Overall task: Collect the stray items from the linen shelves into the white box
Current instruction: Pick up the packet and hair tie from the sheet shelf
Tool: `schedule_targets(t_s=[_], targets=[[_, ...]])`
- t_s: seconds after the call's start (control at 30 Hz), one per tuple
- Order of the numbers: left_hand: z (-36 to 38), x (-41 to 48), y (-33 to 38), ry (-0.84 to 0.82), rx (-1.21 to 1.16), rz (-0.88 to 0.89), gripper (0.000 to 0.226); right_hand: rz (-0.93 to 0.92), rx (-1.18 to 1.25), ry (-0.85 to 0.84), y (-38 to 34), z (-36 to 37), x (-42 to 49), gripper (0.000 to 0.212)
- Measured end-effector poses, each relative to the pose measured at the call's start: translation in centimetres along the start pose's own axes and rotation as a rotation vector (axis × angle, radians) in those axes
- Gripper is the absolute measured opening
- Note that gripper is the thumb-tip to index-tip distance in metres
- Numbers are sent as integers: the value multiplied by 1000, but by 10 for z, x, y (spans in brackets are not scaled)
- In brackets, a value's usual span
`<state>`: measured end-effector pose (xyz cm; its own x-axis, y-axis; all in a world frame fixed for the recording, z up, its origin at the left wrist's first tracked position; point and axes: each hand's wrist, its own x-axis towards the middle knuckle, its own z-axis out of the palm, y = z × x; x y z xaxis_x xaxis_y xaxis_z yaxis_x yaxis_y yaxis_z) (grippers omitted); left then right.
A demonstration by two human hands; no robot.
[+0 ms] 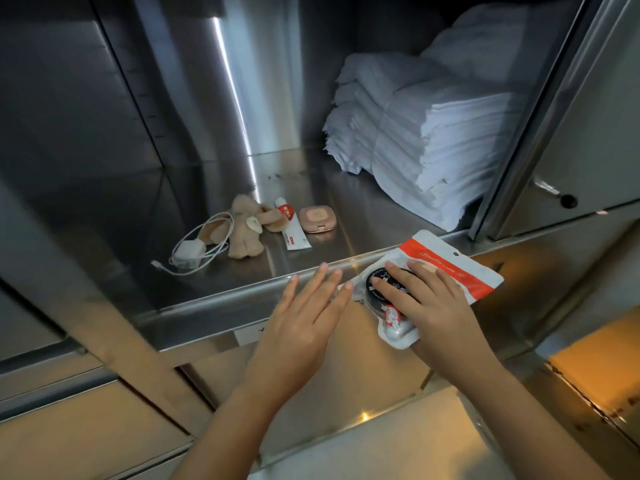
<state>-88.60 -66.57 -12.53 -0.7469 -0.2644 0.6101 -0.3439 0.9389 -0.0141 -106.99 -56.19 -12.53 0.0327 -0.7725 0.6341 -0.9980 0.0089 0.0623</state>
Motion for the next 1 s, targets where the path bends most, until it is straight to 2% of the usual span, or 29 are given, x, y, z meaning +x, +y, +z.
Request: schedule_targets(t_s=[0.1, 0.2, 0.27, 0.33, 0.4, 0.57, 0.67, 0.7, 0.9, 1.0], targets=[[14, 15, -12, -2, 61, 0, 46, -100, 8, 8, 26, 23, 20, 61], [29, 32, -20, -21, 106, -30, 47, -169, 32, 57, 58, 52, 38, 54], [37, 42, -21, -33, 111, -71, 47, -226, 64, 70, 79, 73, 48, 42], [45, 54, -21, -49, 114, -125, 55, -267, 122, 57, 96, 91, 57, 34], [54, 65, -22, -80, 142, -160, 66, -283, 166, 8, 110, 103, 65, 38], [75, 88, -25, -82, 170, -266, 70, -299, 346, -156, 138, 122, 82, 54], [86, 100, -23, -50, 186, -284, 49, -308, 482, -268, 150, 126, 92, 57], [89, 103, -23, -43, 196, -293, 49, -322, 504, -286, 153, 127, 94, 55], [96, 109, -20, -24, 210, -321, 50, -370, 507, -372, 162, 126, 102, 53], [96, 111, -23, -24, 213, -314, 50, -385, 406, -531, 167, 121, 105, 69]])
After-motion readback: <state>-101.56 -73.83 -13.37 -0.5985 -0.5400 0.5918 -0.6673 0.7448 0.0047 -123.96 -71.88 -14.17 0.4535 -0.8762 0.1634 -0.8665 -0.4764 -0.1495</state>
